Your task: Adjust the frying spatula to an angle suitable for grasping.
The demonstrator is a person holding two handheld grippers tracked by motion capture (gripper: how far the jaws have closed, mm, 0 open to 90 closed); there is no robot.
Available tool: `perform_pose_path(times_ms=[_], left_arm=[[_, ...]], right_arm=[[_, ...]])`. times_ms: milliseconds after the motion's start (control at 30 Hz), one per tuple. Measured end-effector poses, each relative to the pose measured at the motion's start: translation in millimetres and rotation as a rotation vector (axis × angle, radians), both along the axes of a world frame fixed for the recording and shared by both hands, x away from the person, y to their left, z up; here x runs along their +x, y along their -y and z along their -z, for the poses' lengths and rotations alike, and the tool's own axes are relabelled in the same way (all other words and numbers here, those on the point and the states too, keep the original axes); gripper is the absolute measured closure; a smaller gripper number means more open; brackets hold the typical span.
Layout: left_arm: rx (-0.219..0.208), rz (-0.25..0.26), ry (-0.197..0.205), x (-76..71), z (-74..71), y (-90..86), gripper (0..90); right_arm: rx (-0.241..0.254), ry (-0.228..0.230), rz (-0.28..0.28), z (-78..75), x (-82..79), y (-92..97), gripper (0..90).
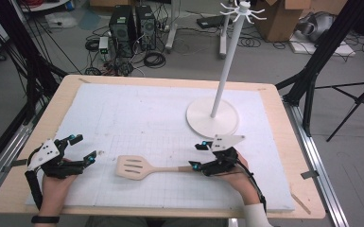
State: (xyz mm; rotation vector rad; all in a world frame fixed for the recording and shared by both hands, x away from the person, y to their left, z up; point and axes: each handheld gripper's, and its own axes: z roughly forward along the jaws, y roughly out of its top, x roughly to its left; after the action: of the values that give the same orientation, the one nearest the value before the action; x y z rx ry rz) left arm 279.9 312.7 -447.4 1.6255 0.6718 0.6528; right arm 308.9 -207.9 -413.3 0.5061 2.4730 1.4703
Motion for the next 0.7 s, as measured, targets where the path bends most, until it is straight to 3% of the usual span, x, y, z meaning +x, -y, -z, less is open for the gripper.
perform_pose_path(times_ms=[33,100,167,200,267,300,333,367,400,433,500,533,600,633,700], left_arm=[[0.000,-0.001,-0.001,0.1,0.0,0.0,17.0],[0.002,-0.002,-0.002,0.4,-0.1,0.0,17.0],[0.003,-0.002,-0.004,0.7,-0.2,-0.1,16.9],[0.003,-0.002,-0.004,0.7,-0.2,-0.1,16.9],[0.001,-0.004,-0.008,0.9,-0.2,-0.1,16.9],[0.000,-0.003,-0.010,1.2,-0.2,0.2,16.9],[0.002,-0.004,-0.012,1.2,-0.2,0.3,16.9],[0.006,-0.004,-0.017,1.7,-0.4,0.4,17.0],[0.006,-0.004,-0.017,1.7,-0.4,0.4,16.9],[0.007,-0.004,-0.019,1.9,-0.4,0.6,16.9],[0.009,-0.006,-0.020,1.9,-0.5,0.7,16.9],[0.009,-0.006,-0.020,1.9,-0.5,0.7,16.9],[0.014,-0.005,-0.016,1.9,-0.5,0.7,16.9],[0.015,-0.005,-0.016,1.7,-0.5,0.8,16.9],[0.016,-0.006,-0.014,1.6,-0.5,0.7,16.9]], right_arm=[[0.034,0.017,0.073,1.4,-5.2,13.2,28.5],[0.043,0.027,0.098,2.0,-6.9,18.0,27.7],[0.079,0.049,0.184,4.6,-15.2,35.9,24.8],[0.079,0.049,0.184,4.6,-15.2,35.9,24.8],[0.113,0.056,0.267,8.7,-22.3,51.7,22.6],[0.113,0.056,0.267,8.7,-22.3,51.7,22.6],[0.119,0.062,0.303,10.4,-24.4,56.4,22.1],[0.134,0.057,0.367,14.0,-28.7,64.8,20.9],[0.134,0.057,0.367,14.0,-28.7,64.8,20.9],[0.164,0.049,0.431,18.0,-32.4,72.6,20.9],[0.193,0.039,0.500,22.4,-34.6,79.4,20.9],[0.193,0.039,0.500,22.4,-34.6,79.4,20.9],[0.199,0.038,0.593,27.2,-36.3,87.3,20.9],[0.199,0.038,0.593,27.2,-36.3,87.3,20.9],[0.253,0.029,0.651,27.3,-37.2,94.5,20.8]])
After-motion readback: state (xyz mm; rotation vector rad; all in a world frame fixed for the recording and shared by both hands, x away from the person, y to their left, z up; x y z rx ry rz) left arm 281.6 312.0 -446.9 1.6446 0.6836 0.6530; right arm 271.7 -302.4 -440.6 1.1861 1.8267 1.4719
